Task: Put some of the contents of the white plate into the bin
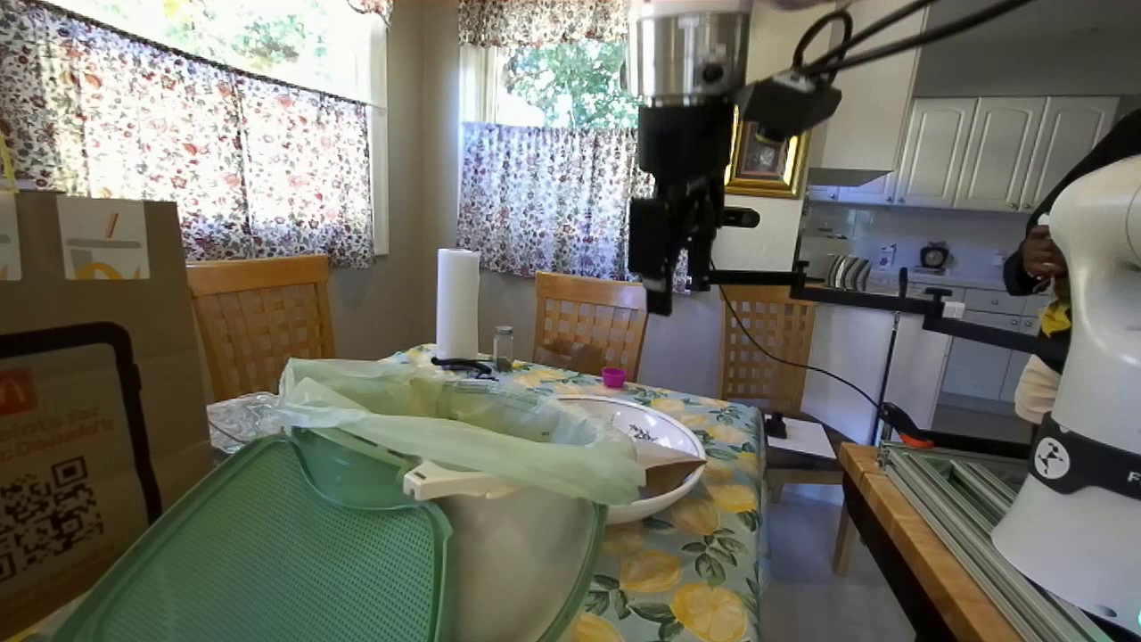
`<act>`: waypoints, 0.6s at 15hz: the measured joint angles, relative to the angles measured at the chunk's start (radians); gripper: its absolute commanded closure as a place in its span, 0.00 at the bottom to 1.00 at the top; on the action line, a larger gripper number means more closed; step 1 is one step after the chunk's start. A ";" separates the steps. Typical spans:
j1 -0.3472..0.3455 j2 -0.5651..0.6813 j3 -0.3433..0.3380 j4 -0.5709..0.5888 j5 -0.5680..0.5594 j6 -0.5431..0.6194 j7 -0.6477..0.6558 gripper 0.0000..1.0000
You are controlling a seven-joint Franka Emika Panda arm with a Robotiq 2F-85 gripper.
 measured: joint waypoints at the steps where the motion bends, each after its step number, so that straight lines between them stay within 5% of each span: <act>1: -0.007 0.003 -0.035 -0.046 -0.004 0.033 -0.001 0.00; 9: -0.227 0.031 -0.237 -0.287 -0.299 0.433 0.153 0.00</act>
